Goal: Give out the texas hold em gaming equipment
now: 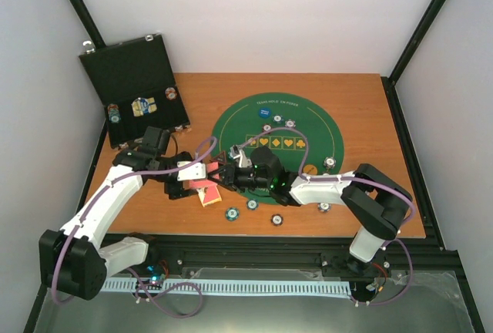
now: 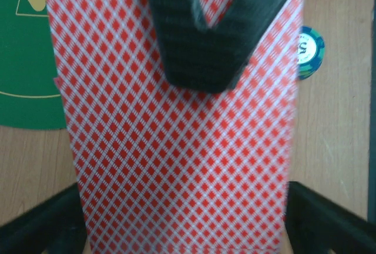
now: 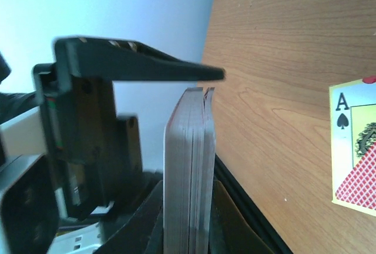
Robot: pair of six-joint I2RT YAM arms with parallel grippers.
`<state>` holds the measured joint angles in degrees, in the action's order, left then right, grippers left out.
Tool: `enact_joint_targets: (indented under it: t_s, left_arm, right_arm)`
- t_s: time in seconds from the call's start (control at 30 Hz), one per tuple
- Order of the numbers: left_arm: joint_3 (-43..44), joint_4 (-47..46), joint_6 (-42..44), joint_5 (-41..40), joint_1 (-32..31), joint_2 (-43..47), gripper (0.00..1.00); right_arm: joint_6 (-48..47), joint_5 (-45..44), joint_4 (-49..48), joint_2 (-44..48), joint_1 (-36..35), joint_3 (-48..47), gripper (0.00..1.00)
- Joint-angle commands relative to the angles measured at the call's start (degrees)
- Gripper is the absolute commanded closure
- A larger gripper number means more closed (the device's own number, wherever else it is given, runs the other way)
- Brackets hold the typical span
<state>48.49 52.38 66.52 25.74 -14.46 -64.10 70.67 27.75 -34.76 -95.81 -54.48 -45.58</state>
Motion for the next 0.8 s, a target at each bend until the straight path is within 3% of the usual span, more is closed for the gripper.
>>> enact_joint_targets:
  t_s: [0.0, 0.77]
  left_arm:
    - [2.3, 1.2, 0.0, 4.3, 0.0, 2.5, 0.01]
    - [-1.5, 2.4, 2.9, 2.6, -1.9, 6.5, 0.04]
  right_arm:
    - [0.5, -2.5, -0.5, 0.7, -1.0, 0.6, 0.97]
    - [-0.2, -2.7, 0.9, -2.9, -5.3, -6.8, 0.97]
